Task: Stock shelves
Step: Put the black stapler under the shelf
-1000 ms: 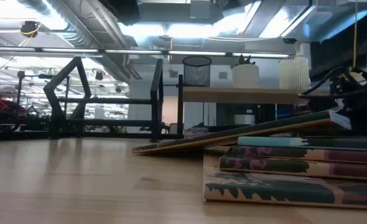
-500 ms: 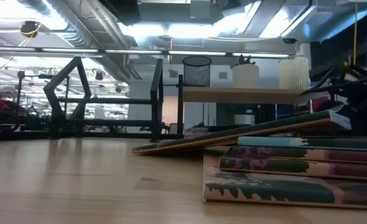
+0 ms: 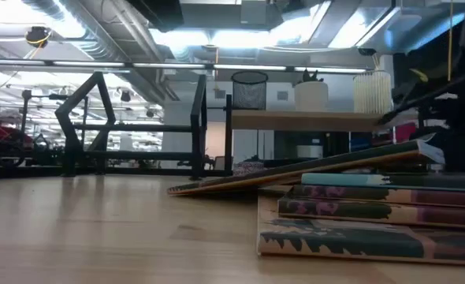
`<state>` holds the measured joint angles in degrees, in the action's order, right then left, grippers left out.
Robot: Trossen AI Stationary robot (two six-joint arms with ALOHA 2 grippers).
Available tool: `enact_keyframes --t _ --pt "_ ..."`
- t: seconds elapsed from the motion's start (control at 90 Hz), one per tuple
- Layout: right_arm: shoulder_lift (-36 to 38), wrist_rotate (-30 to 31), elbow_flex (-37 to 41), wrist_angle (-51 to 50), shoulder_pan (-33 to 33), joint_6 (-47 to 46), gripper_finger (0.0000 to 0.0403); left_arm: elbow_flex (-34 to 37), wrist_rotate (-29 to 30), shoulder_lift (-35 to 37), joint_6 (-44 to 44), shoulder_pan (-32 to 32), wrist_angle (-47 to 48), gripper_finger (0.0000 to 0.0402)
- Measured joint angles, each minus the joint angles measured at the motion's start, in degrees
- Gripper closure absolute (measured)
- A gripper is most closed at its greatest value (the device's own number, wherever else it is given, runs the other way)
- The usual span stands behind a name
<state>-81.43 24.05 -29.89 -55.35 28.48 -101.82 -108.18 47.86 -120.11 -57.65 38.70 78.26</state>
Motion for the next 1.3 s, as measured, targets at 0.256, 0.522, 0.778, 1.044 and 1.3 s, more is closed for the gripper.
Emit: enact_keyframes --t 0.256,0.522,0.778,1.044,1.3 --pt "-3.13 7.43 2.12 1.50 -3.61 -0.16 0.0395 0.02 1.11 0.00 1.35 0.00 -1.93 0.0174" --pt "-6.07 16.90 4.18 4.46 -7.98 0.91 0.0402 0.02 1.73 0.00 3.69 0.05 -4.46 0.0174" --pt "-6.05 23.23 6.39 16.29 -7.98 9.94 0.0402 0.02 1.88 0.00 3.54 0.04 -4.50 0.0174" --pt "-6.05 24.82 7.50 13.93 -7.96 10.46 0.0403 0.02 1.89 0.00 4.01 0.04 -5.58 0.0174" --pt "-6.01 29.13 7.52 5.33 -7.94 7.32 0.0403 0.02 1.90 0.00 4.02 0.04 -5.77 0.0174"
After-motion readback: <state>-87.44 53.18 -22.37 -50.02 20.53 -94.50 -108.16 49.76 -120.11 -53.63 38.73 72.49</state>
